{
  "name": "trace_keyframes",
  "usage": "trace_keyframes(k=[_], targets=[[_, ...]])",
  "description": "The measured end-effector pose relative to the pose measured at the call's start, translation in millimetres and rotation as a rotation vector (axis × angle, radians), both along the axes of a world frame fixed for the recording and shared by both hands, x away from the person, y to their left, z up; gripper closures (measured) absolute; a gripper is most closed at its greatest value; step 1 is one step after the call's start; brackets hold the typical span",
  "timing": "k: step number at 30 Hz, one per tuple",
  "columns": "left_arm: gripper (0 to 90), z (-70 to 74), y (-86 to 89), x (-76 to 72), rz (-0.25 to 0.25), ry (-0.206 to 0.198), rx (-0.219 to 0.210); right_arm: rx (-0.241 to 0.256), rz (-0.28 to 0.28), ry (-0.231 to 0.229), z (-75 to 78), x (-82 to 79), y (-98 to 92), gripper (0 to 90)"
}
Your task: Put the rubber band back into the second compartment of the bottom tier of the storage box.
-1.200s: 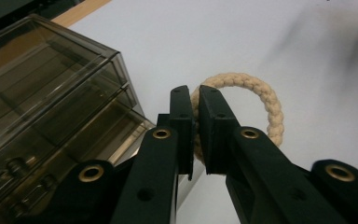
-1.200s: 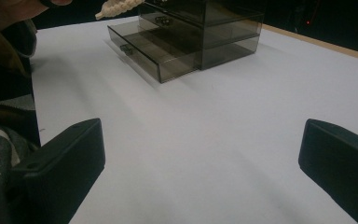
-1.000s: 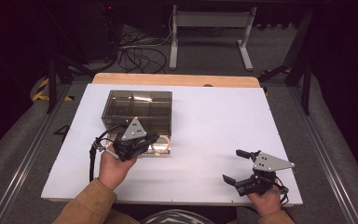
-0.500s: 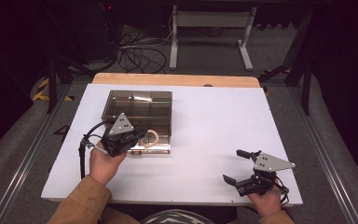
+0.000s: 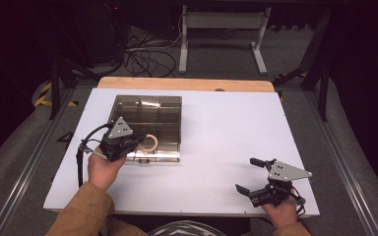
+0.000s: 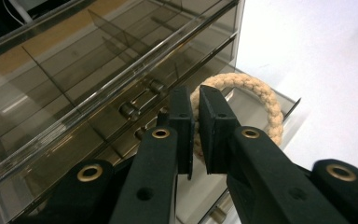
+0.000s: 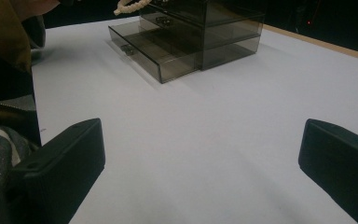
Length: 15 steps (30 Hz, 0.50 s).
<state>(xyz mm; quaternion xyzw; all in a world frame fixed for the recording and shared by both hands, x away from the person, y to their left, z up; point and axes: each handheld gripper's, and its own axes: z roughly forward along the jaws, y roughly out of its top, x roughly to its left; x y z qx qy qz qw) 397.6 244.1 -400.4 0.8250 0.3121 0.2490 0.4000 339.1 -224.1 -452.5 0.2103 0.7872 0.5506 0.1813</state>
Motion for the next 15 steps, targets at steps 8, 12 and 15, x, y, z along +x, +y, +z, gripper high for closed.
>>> trace_keyframes(k=[8, 12, 15], targets=[[84.1, -8.5, 5.0, 4.8, 0.034, 0.007, 0.032, 0.001, 0.0, 0.002, -0.1, 0.1, -0.4, 0.8], [84.0, -13.9, 6.5, 6.9, 0.052, 0.012, 0.054, 0.003, 0.0, 0.002, 0.0, 0.1, -0.6, 0.9], [84.0, -17.8, 7.3, 7.6, 0.052, 0.007, 0.067, 0.002, 0.0, 0.002, -0.1, 0.3, -0.6, 0.8]])
